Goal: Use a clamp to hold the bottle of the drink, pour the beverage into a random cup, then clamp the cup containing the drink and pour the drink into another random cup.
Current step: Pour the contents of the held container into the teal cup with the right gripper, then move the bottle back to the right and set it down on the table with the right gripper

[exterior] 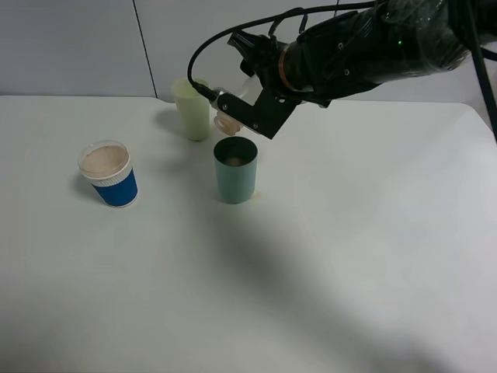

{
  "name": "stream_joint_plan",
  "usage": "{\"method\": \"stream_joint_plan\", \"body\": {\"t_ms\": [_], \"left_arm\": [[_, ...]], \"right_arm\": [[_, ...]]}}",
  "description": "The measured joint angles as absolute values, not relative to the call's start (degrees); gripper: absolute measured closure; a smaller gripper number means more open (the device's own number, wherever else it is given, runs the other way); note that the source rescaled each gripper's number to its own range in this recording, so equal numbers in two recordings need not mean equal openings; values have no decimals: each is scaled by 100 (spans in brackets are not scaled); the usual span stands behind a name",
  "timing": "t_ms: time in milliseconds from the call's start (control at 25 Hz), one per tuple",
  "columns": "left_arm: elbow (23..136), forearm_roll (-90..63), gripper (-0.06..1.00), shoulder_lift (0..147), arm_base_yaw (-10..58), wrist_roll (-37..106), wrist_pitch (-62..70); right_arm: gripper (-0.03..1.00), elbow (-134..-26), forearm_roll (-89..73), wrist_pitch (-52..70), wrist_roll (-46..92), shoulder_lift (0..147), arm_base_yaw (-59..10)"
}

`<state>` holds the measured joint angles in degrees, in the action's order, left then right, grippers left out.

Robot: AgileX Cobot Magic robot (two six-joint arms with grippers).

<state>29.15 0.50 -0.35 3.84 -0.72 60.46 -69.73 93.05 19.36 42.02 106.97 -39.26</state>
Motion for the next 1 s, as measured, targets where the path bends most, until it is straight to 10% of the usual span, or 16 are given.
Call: {"method": "stream_joint_plan", "body": {"t_ms": [1000], "left_arm": [[2915, 50, 37, -35, 384, -72, 6046]], "right_arm": [[97, -6973, 5654, 1360, 824, 10697, -3090]]}}
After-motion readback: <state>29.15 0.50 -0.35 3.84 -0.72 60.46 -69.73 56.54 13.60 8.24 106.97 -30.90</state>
